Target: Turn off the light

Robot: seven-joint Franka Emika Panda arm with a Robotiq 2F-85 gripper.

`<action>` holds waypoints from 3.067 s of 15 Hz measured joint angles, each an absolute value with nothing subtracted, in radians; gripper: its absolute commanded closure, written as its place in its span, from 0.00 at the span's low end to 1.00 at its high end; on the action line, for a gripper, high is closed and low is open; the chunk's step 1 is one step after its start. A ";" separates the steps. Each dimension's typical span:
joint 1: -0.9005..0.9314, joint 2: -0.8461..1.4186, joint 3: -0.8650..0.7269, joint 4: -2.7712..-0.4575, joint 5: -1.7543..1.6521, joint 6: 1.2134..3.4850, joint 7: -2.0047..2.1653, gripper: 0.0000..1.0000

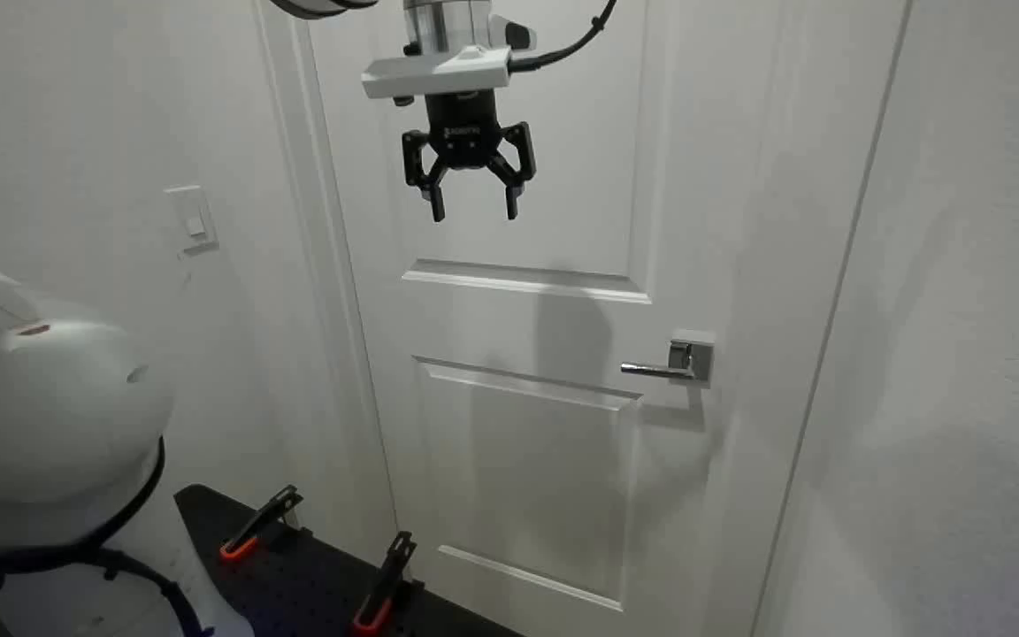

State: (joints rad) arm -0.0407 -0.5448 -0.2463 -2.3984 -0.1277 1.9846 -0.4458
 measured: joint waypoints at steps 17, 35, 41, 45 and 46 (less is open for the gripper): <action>0.213 -0.466 -0.158 -2.407 0.237 1.980 -0.666 0.00; 0.341 -0.461 0.047 -2.433 0.519 2.113 -0.942 0.00; 0.382 -0.461 0.049 -2.470 0.602 2.315 -1.012 0.00; 0.402 -0.461 0.049 -2.482 0.651 2.354 -1.070 0.00; 0.405 -0.461 0.048 -2.484 0.664 2.348 -1.079 0.00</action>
